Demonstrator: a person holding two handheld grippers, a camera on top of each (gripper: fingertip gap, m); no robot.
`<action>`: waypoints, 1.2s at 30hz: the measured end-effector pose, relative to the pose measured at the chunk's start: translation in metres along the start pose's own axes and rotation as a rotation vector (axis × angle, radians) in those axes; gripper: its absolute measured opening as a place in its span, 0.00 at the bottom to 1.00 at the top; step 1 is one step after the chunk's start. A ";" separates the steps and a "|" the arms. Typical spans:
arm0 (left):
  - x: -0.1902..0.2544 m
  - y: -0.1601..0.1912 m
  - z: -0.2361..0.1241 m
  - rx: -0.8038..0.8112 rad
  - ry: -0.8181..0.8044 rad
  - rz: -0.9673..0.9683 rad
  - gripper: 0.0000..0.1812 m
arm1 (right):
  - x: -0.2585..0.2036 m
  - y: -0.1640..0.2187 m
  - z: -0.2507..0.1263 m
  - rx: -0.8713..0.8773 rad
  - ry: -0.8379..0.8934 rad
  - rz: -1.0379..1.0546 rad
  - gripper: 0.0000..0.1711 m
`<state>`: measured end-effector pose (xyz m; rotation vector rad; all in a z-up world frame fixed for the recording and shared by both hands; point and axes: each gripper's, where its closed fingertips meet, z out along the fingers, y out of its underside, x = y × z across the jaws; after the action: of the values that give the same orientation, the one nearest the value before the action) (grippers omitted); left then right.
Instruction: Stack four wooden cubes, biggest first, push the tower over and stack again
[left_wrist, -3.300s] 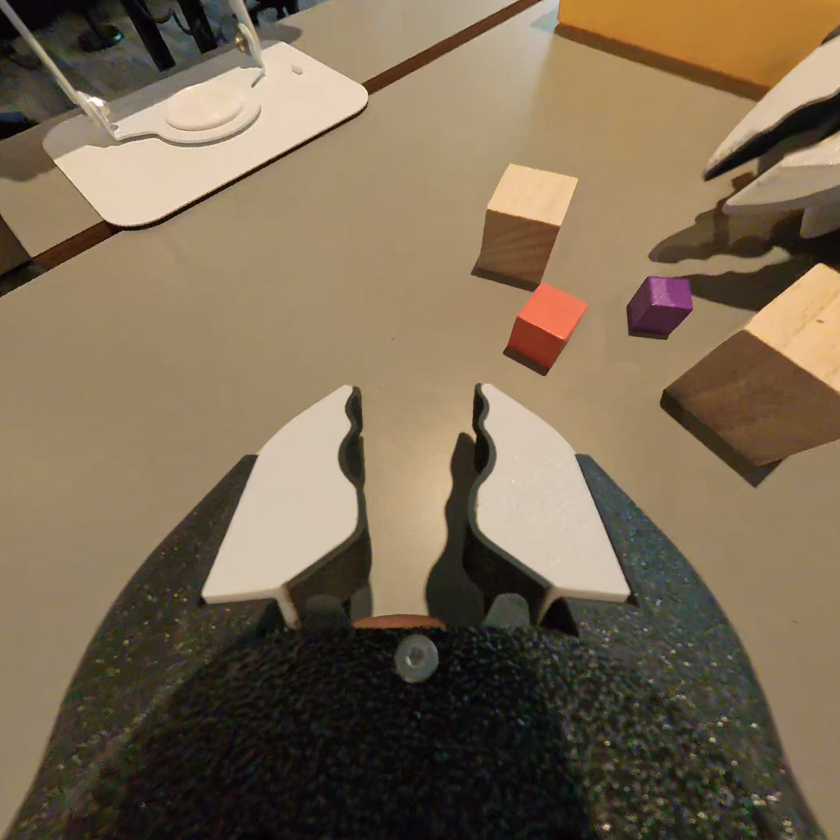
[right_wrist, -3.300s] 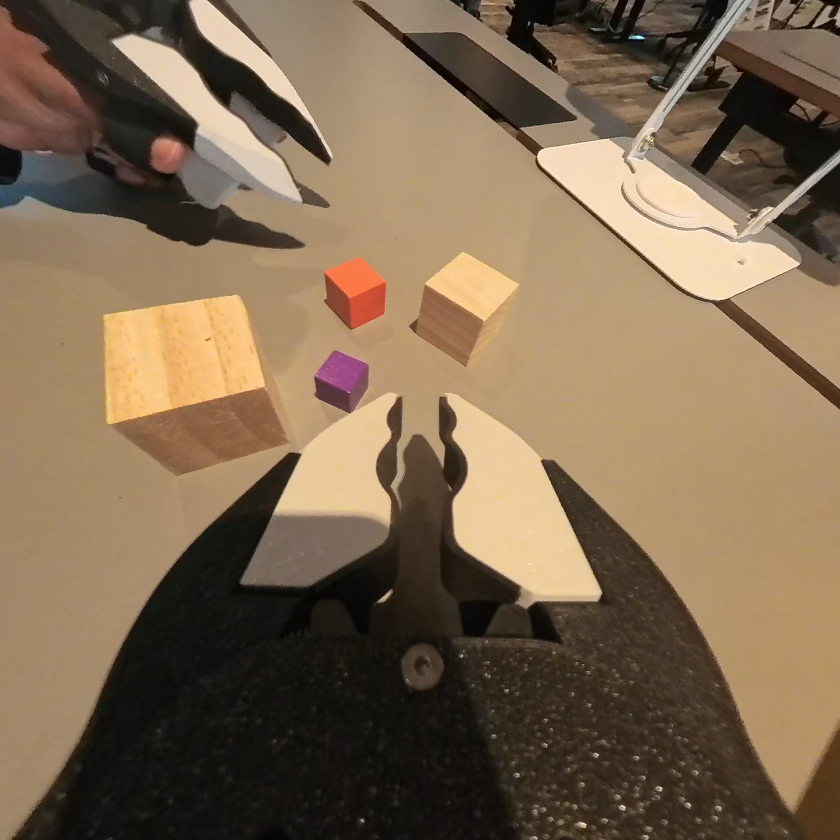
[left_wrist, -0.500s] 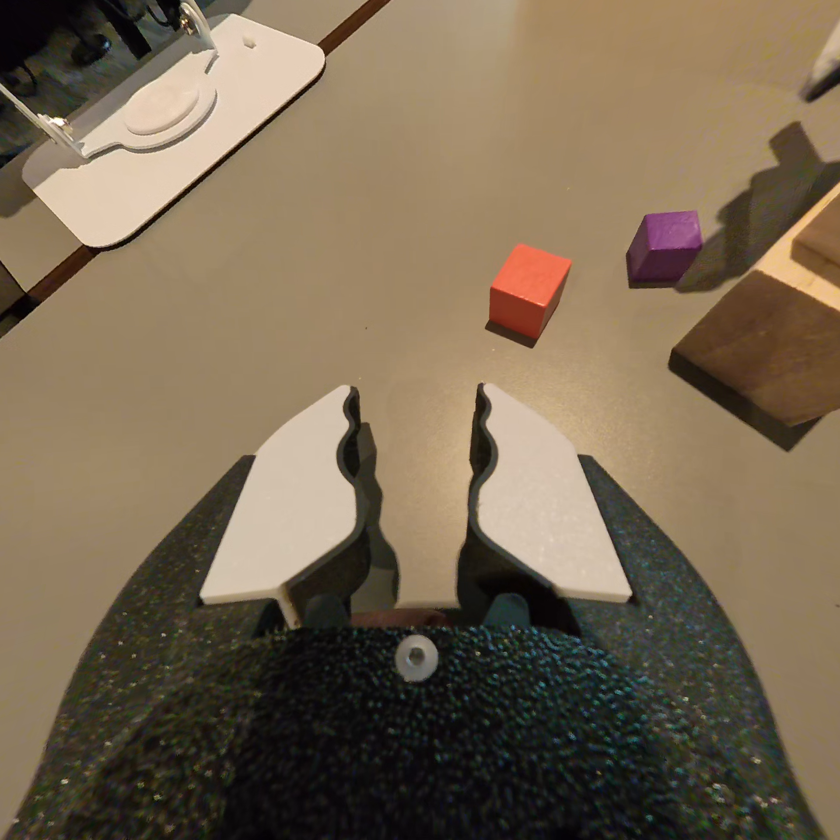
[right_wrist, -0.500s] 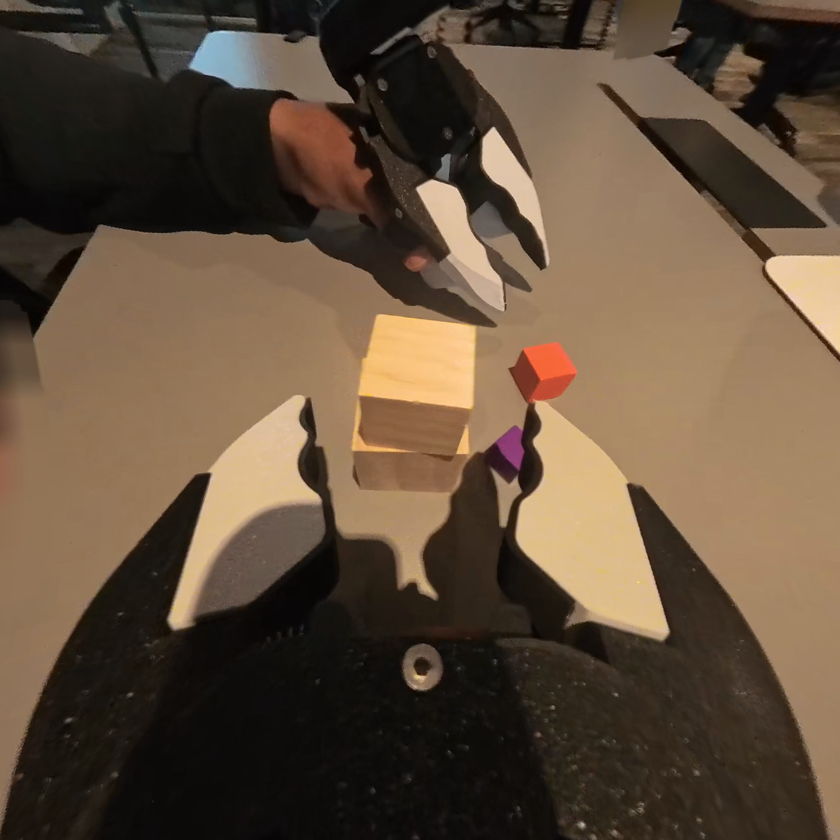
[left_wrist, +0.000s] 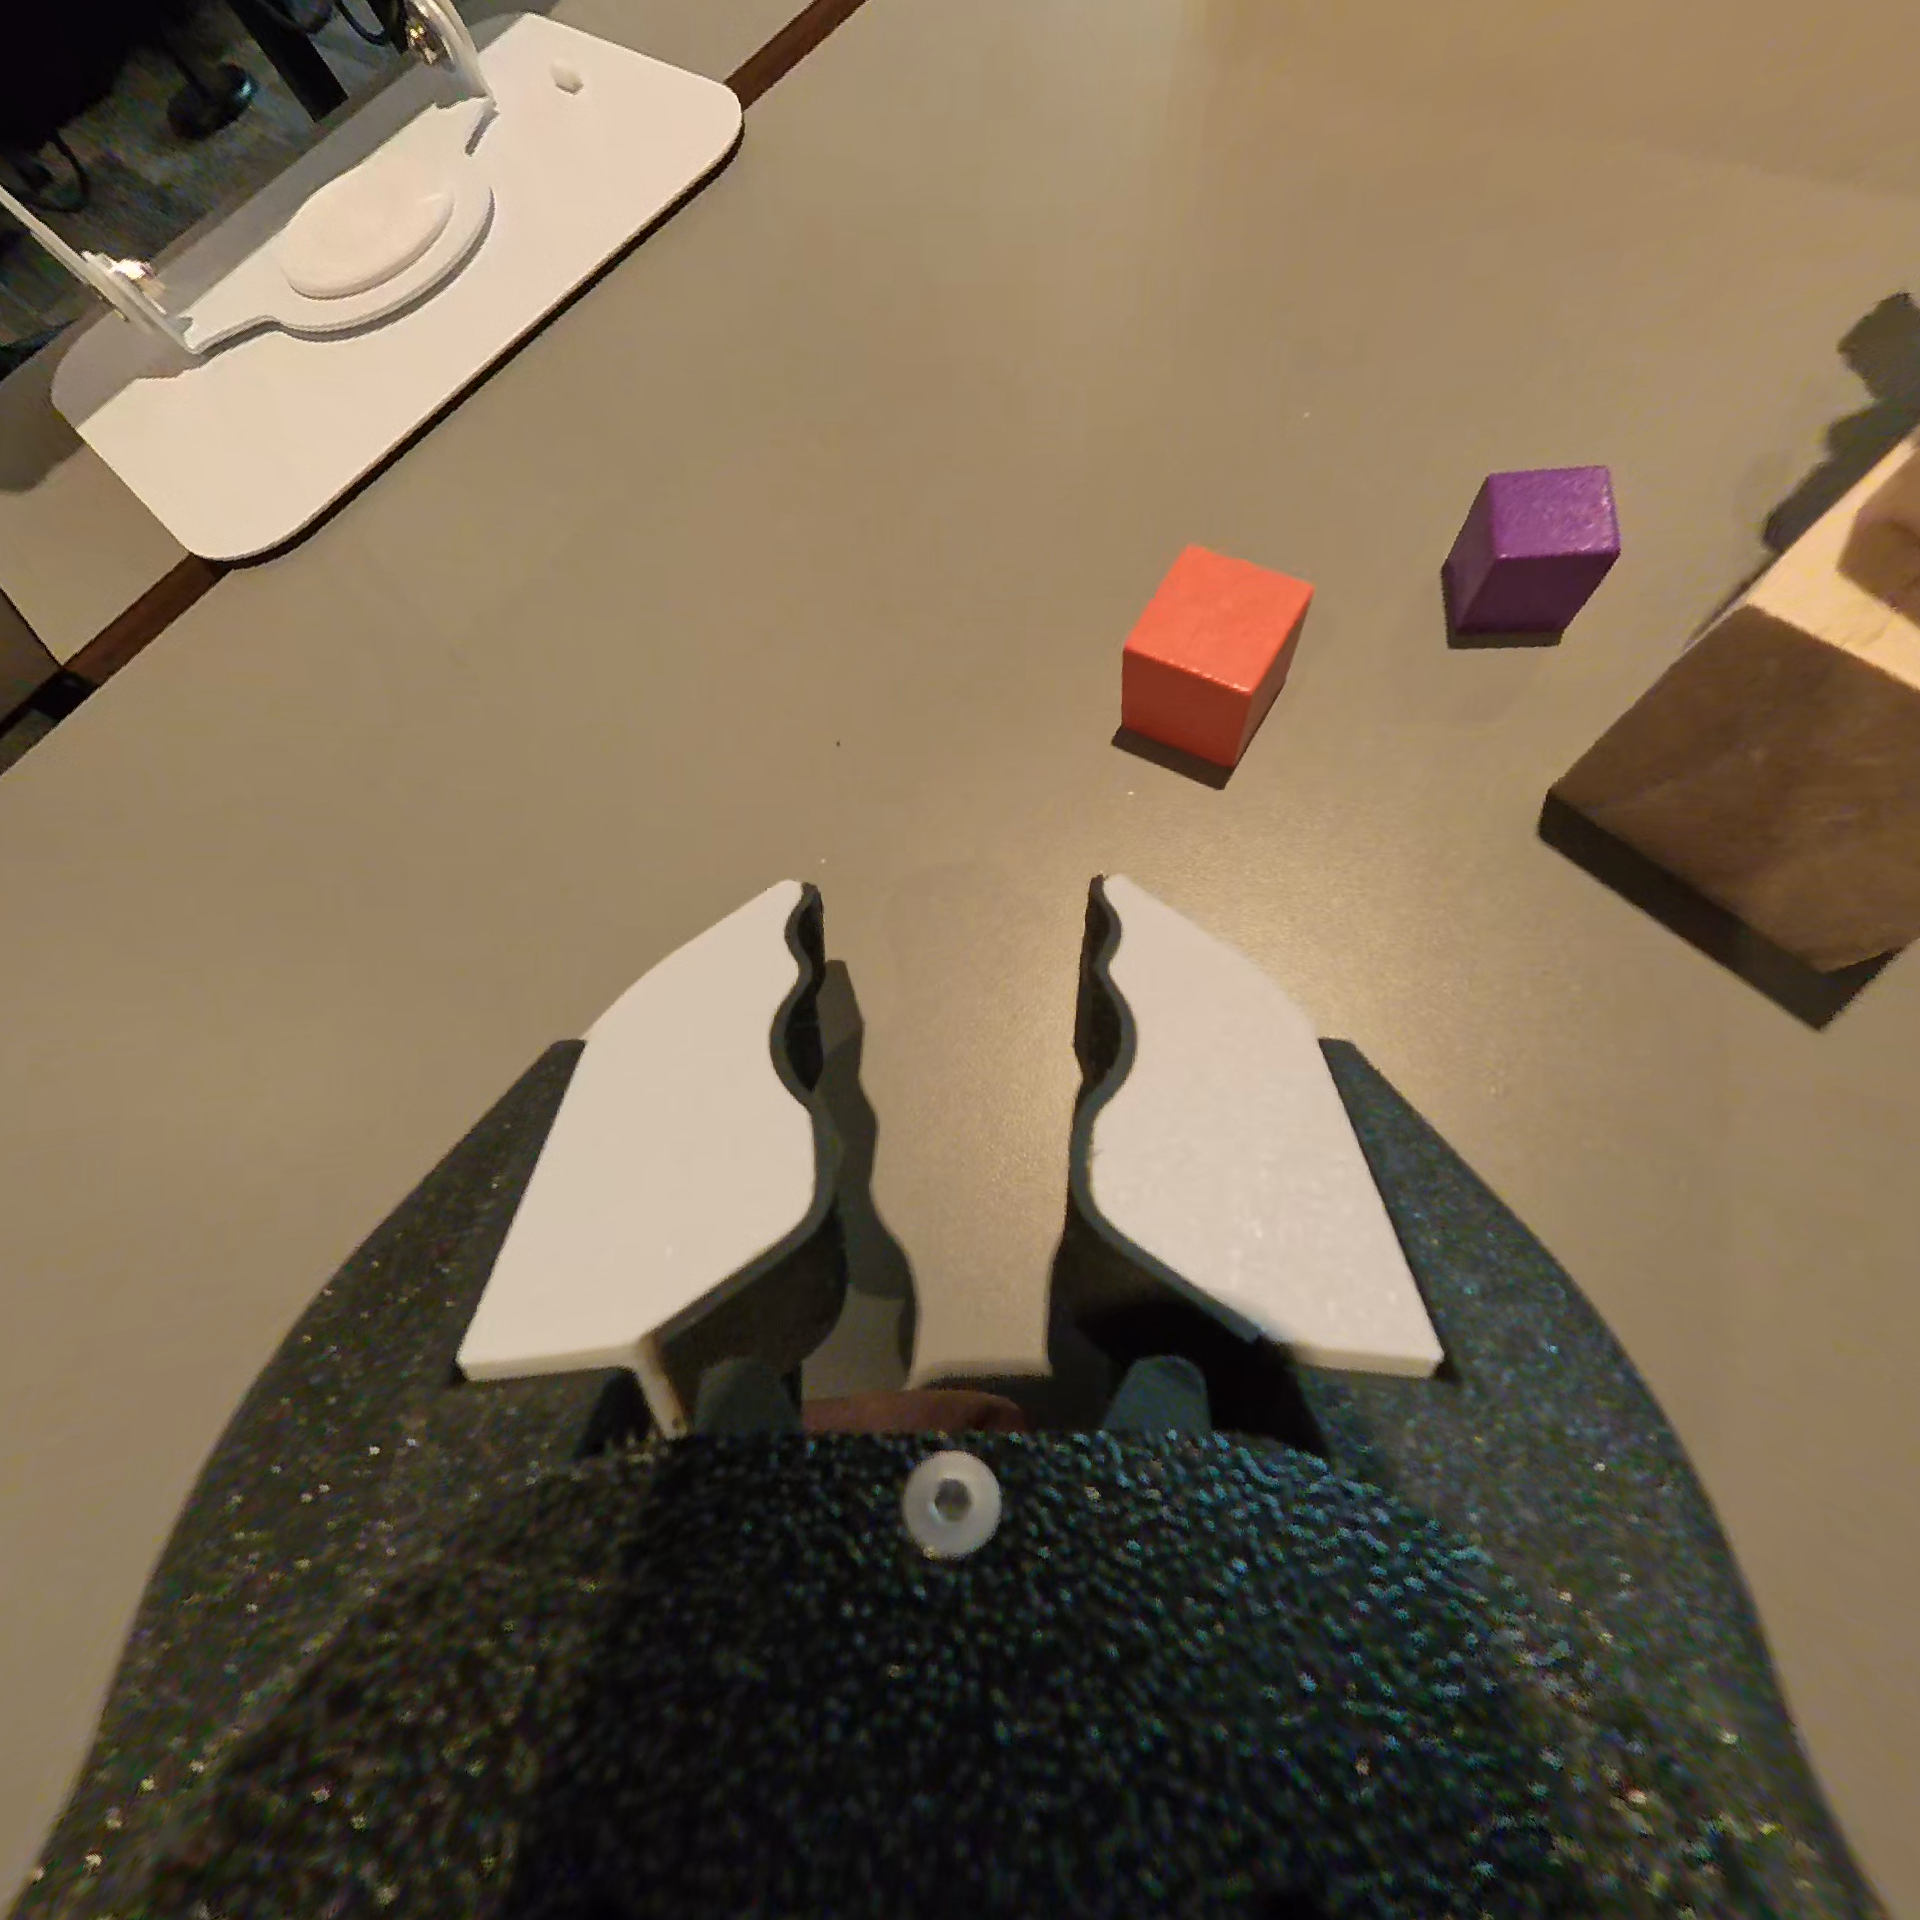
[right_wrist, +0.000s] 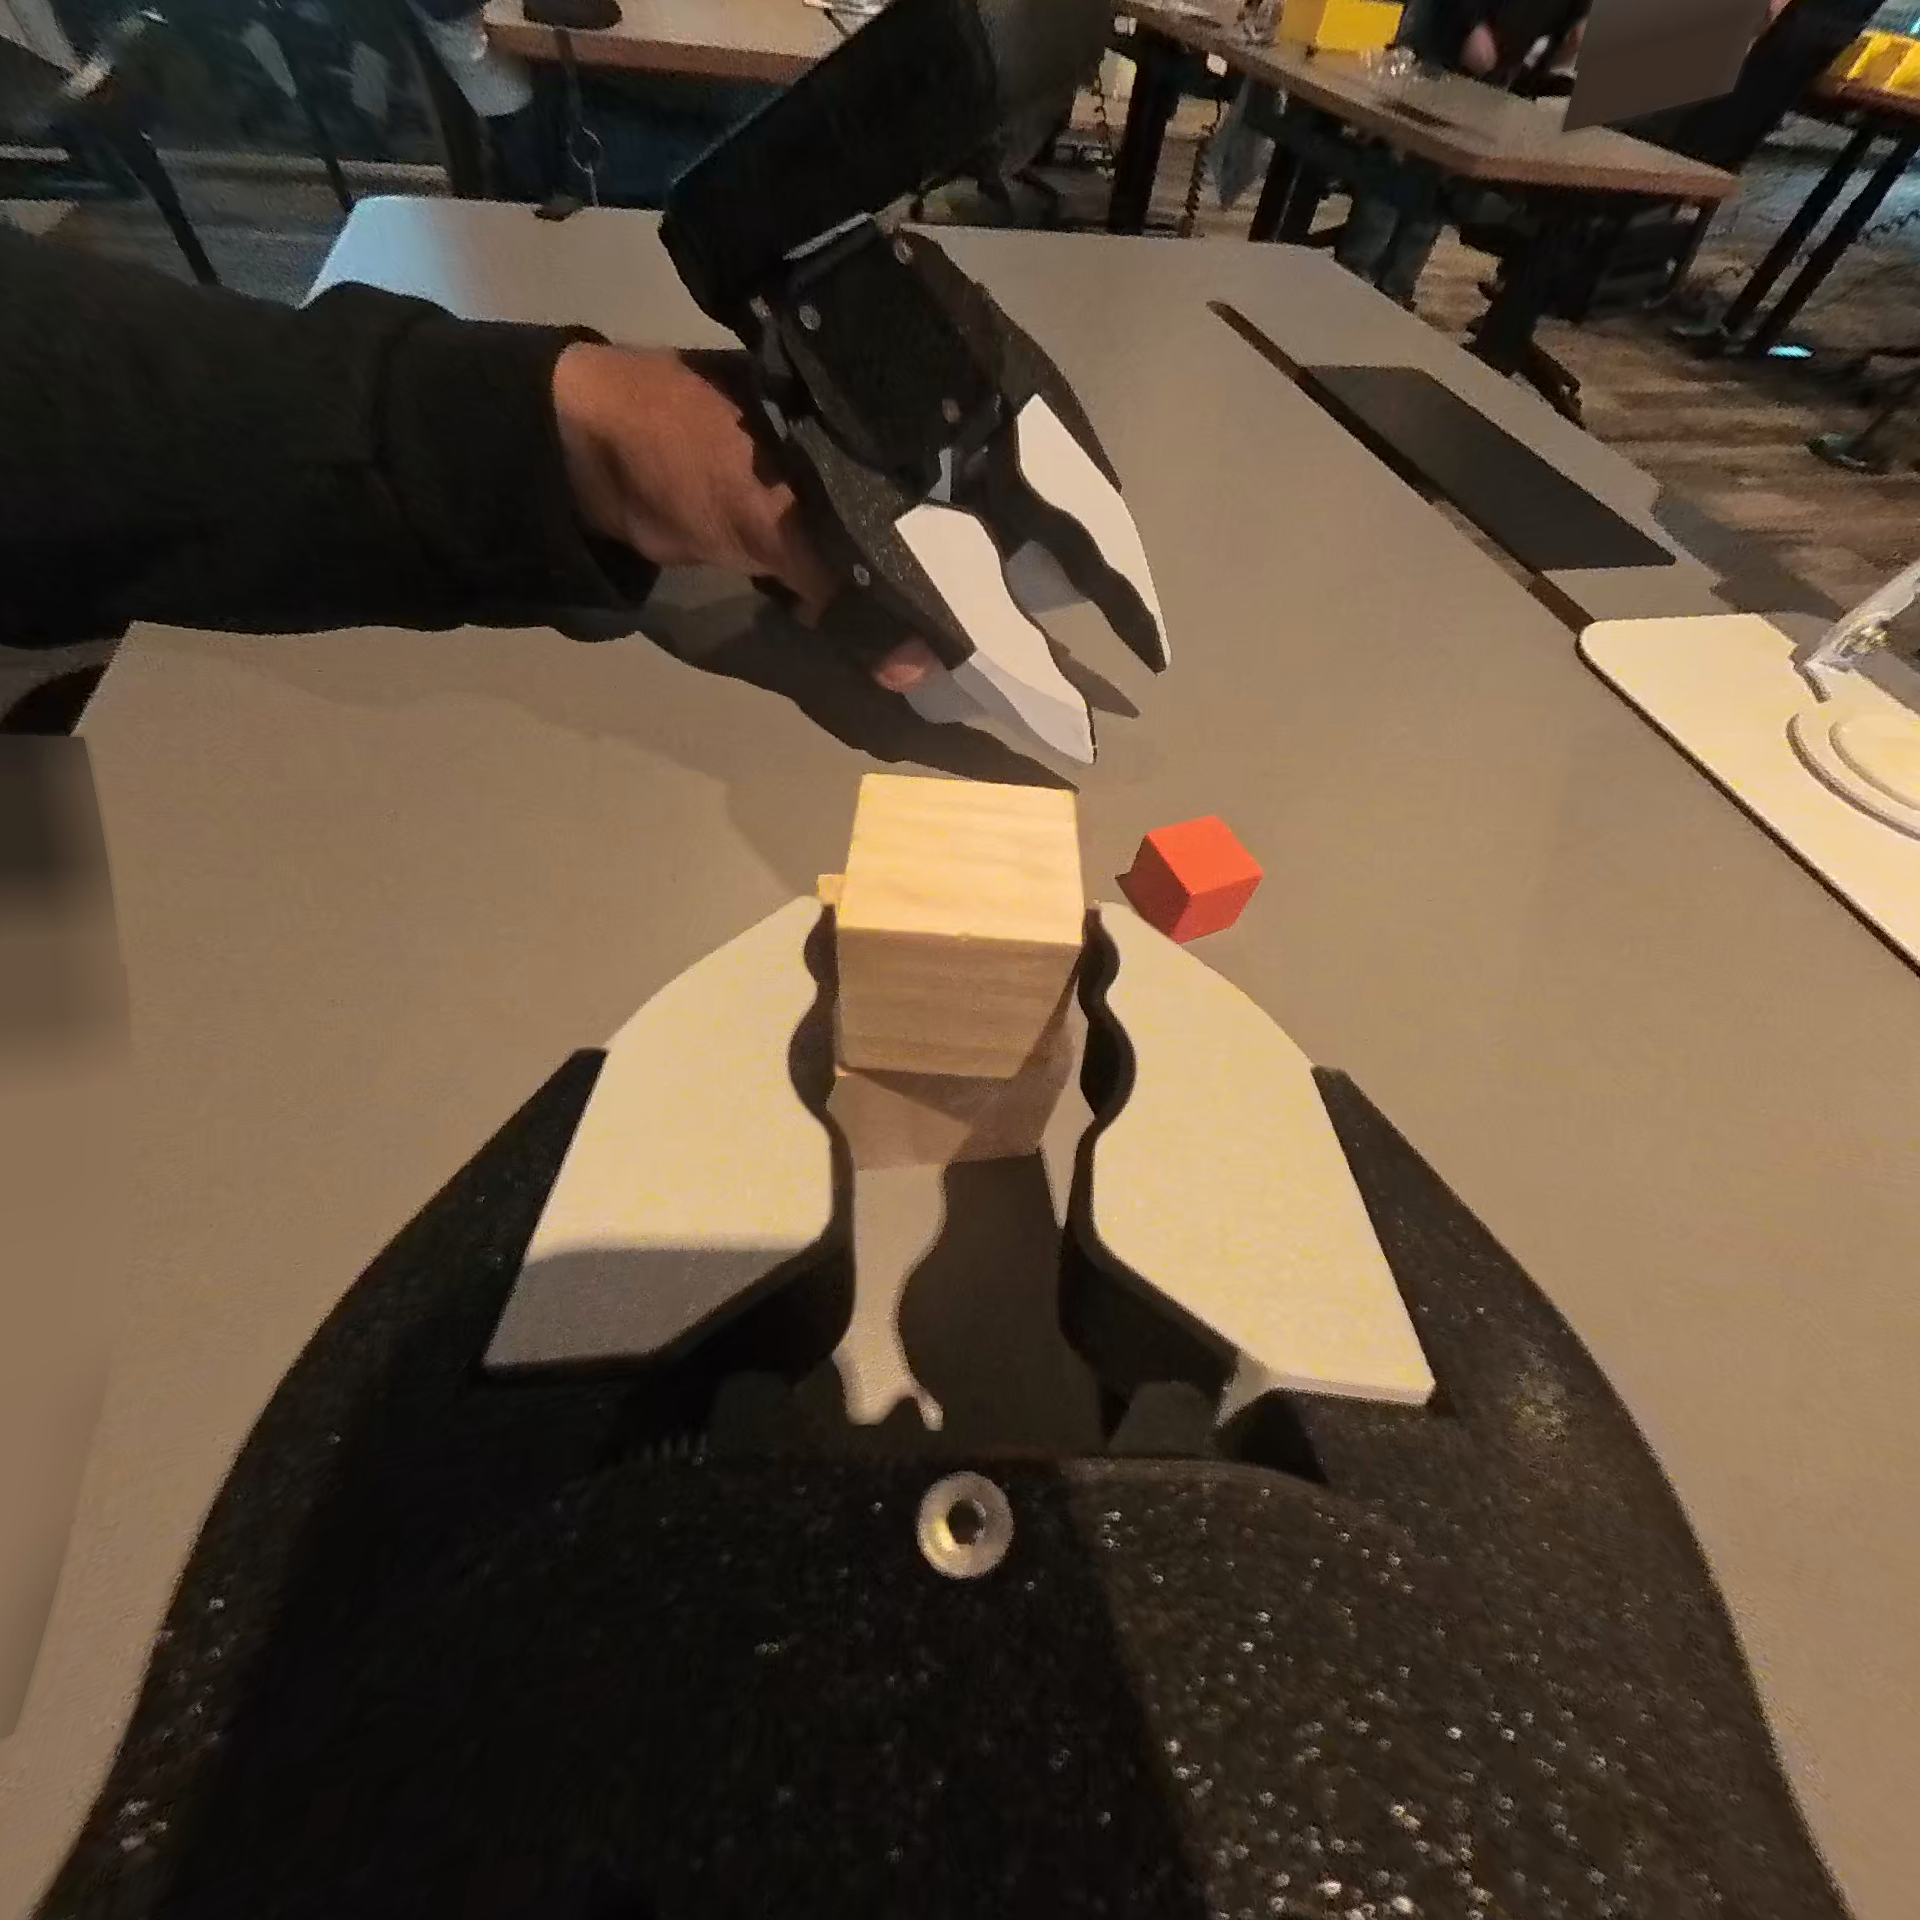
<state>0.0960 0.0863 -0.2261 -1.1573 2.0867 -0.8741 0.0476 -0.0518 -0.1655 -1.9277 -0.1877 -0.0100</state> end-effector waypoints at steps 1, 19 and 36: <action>0.000 0.000 0.000 0.000 0.000 0.001 0.26 | 0.000 0.000 0.000 0.004 -0.005 -0.001 0.26; 0.001 0.001 0.001 -0.007 0.001 0.012 0.26 | 0.001 -0.002 0.009 0.089 -0.200 0.006 0.26; 0.002 0.002 0.001 -0.012 0.004 0.015 0.26 | 0.000 -0.001 0.008 0.075 -0.193 -0.023 0.26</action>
<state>0.0953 0.0849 -0.2283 -1.1459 2.1037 -0.8592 0.0470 -0.0436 -0.1673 -1.8512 -0.3346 0.1665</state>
